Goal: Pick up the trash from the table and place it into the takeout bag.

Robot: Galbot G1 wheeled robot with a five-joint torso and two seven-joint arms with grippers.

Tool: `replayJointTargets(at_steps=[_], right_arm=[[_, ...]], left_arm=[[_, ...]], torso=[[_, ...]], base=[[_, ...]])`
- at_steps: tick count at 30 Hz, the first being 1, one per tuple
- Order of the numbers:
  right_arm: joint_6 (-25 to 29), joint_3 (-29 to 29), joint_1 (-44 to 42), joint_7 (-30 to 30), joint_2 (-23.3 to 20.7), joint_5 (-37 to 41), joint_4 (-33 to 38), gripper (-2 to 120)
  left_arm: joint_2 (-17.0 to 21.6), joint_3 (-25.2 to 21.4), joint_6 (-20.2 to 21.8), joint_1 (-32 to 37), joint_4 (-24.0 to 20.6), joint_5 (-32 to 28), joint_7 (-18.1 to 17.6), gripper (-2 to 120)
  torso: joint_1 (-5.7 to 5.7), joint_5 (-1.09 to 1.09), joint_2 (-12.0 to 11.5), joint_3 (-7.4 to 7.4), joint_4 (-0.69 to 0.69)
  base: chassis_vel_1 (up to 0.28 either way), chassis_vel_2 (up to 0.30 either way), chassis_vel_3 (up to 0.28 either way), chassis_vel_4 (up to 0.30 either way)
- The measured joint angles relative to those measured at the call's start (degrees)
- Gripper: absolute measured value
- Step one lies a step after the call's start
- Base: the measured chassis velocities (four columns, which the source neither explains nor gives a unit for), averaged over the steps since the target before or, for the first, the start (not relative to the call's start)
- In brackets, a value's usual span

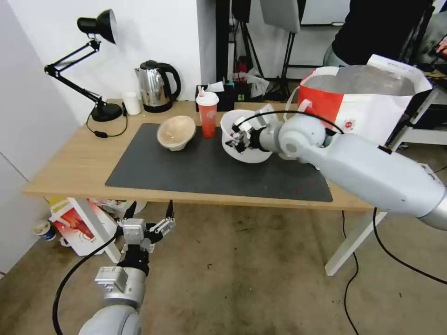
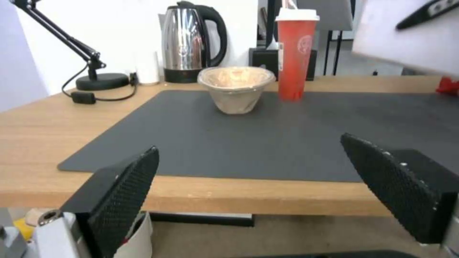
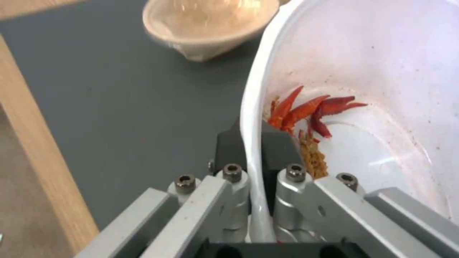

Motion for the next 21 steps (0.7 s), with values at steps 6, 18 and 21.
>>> replayJointTargets(at_steps=[6,18,21], right_arm=[[0.0,1.9,2.0,-0.1,-2.2,2.8,2.1,0],[0.0,5.3,9.9,-0.3,-3.5,9.9,4.0,0],[0.0,6.2,11.9,-0.3,-3.4,11.4,3.4,0]], left_arm=[[0.0,0.2,-0.5,0.2,0.0,0.0,0.0,96],[0.0,0.5,-0.6,0.8,0.0,0.1,0.0,96],[0.0,0.3,-0.6,0.9,-0.1,0.1,0.0,96]], torso=[[0.0,0.0,0.0,0.0,0.0],[0.0,-0.01,0.0,0.0,0.0],[0.0,-0.01,0.0,0.0,0.0]], base=[[0.0,0.0,0.0,0.0],[0.0,0.0,0.0,0.0],[0.0,0.0,0.0,0.0]])
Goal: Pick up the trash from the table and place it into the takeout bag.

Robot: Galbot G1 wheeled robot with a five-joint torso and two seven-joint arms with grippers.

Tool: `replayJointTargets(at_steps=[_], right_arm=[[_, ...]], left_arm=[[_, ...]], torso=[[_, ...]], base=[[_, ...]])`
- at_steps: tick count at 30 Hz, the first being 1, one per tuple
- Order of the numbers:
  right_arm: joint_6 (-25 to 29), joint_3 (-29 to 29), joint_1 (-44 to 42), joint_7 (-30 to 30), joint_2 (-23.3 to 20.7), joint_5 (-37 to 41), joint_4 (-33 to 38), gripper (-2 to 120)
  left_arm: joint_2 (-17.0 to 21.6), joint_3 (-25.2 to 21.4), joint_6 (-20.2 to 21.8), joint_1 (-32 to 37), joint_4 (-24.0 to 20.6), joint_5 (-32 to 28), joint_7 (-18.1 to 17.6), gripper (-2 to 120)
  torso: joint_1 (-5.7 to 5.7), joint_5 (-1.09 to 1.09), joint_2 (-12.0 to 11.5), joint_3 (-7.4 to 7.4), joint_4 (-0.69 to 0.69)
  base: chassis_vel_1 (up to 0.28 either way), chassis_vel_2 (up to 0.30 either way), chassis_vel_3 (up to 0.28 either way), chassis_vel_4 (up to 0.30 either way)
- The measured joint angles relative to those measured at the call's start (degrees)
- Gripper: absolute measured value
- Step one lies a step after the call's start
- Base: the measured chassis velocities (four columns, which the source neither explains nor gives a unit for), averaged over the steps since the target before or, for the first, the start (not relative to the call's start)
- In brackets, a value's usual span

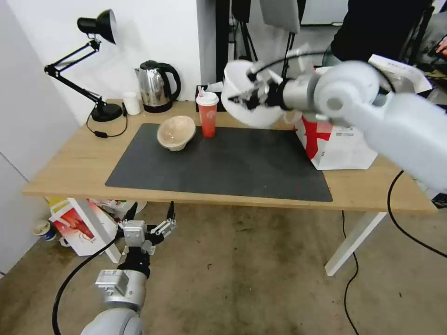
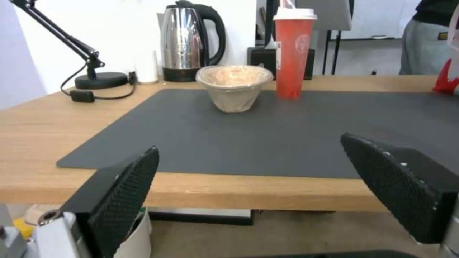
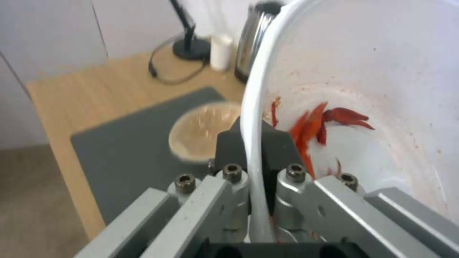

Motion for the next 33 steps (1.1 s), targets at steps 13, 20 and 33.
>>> replayJointTargets(at_steps=[13,20,33], right_arm=[[0.0,2.7,5.3,-0.2,-1.7,2.8,-4.8,0],[0.0,4.0,6.0,-0.9,-3.8,3.2,-6.8,0],[0.0,5.1,5.8,-3.9,-8.6,1.3,-11.8,0]], left_arm=[[0.0,0.0,0.0,0.5,-1.1,0.0,0.1,96],[0.1,0.1,-0.1,0.7,-1.1,0.0,0.1,96],[0.1,0.6,-0.1,0.8,-1.5,0.0,0.1,96]], torso=[[0.0,0.02,0.0,0.0,0.0],[0.0,0.01,0.0,0.0,0.0],[0.0,0.02,0.0,0.0,0.0]], base=[[0.0,0.0,0.0,0.0],[0.0,0.0,0.0,0.0],[0.0,0.0,0.0,0.0]])
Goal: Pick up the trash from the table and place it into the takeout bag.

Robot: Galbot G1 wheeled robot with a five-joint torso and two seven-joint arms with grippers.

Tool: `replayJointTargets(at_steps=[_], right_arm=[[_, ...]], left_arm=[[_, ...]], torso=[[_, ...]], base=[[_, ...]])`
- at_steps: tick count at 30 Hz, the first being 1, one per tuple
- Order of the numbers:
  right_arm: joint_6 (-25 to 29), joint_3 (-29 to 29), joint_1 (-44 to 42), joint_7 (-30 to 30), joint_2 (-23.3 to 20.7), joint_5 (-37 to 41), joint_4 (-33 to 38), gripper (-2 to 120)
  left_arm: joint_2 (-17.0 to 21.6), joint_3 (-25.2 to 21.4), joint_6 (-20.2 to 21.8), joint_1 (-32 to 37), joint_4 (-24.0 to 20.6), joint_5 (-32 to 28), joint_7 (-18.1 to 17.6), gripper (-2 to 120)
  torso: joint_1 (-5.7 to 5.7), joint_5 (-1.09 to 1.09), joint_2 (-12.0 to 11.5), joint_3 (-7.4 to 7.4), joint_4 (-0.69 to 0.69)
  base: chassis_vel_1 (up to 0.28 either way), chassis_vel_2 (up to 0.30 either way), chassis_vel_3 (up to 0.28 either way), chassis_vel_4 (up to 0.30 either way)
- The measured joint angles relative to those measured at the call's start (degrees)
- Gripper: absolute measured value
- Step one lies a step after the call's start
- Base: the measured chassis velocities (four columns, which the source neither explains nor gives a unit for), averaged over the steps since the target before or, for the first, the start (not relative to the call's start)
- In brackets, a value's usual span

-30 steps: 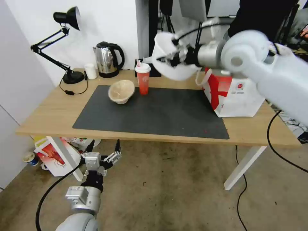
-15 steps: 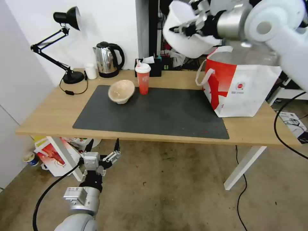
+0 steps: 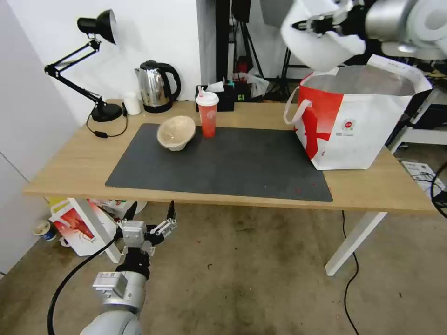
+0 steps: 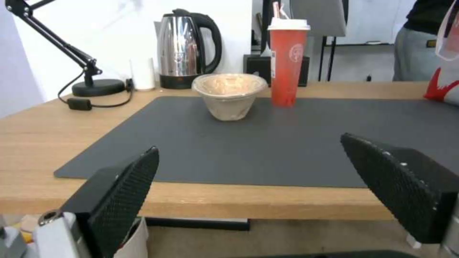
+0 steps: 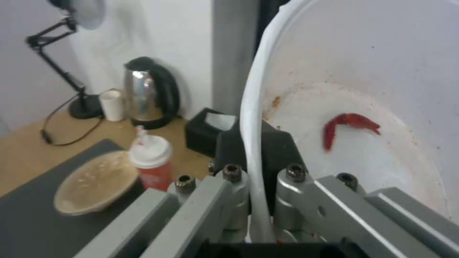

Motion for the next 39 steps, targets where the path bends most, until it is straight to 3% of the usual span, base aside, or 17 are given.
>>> replayJointTargets(at_steps=[18,39], right_arm=[[0.0,6.4,-7.3,-2.7,-3.8,-3.7,-5.0,0],[0.0,11.4,-16.2,-2.8,0.5,-7.8,-6.5,0]], left_arm=[[0.2,0.2,-0.1,0.3,0.2,0.0,0.0,96],[0.2,0.1,-0.3,0.5,0.6,0.1,0.0,96]], torso=[[0.0,-0.01,0.0,0.0,0.0],[0.0,-0.02,0.0,0.0,0.01]], base=[[0.0,0.0,0.0,0.0],[0.0,0.0,0.0,0.0]])
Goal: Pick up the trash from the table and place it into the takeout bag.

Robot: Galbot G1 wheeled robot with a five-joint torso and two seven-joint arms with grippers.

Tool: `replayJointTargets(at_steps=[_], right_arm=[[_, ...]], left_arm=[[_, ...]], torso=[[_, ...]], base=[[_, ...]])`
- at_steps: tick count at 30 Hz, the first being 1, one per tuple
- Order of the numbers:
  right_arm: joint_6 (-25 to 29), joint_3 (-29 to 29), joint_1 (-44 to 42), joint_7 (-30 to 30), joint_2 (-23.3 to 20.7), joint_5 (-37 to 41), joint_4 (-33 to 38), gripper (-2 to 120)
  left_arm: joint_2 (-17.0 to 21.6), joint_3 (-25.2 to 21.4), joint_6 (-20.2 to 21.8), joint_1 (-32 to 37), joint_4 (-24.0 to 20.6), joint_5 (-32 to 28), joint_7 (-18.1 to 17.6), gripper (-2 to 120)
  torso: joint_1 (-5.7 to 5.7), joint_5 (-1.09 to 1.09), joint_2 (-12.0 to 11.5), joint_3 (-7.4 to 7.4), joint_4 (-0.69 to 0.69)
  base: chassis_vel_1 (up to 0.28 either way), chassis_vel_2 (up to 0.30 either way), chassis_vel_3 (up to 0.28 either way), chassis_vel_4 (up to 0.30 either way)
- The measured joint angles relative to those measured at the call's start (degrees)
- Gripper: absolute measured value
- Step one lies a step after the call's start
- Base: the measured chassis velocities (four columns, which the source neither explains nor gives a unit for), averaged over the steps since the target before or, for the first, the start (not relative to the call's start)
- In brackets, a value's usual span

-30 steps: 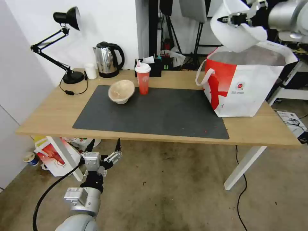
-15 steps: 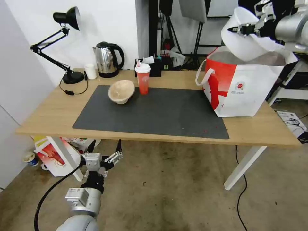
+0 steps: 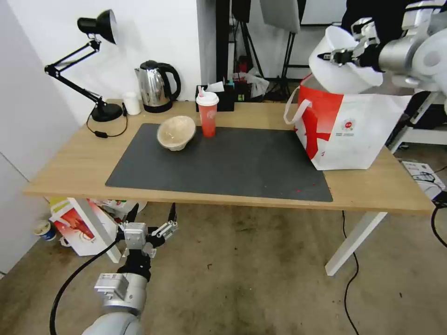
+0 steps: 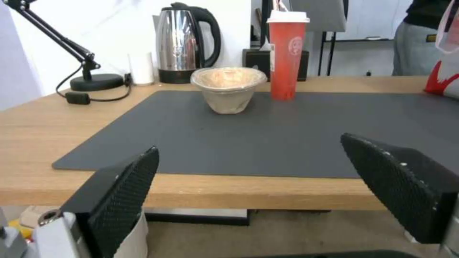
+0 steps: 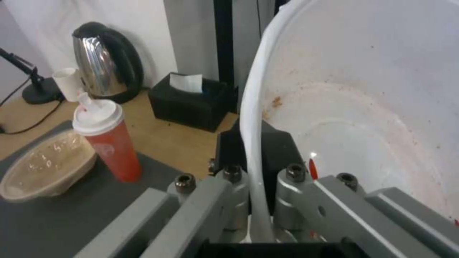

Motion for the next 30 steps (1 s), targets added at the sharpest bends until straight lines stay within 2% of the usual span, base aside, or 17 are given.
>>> replayJointTargets(at_steps=[15,30], right_arm=[[0.0,6.3,-8.6,0.3,-0.7,-0.6,2.2,0],[0.0,8.8,-11.5,0.4,-1.0,-0.5,3.1,0]], left_arm=[[-0.2,0.2,-1.2,0.5,0.1,0.5,0.0,96],[-0.2,0.6,-1.2,0.4,0.1,1.0,0.0,96]], torso=[[0.0,0.0,0.0,0.0,0.0],[0.0,0.0,0.0,0.0,0.0]], base=[[0.0,0.0,0.0,0.0],[0.0,0.0,0.0,0.0]])
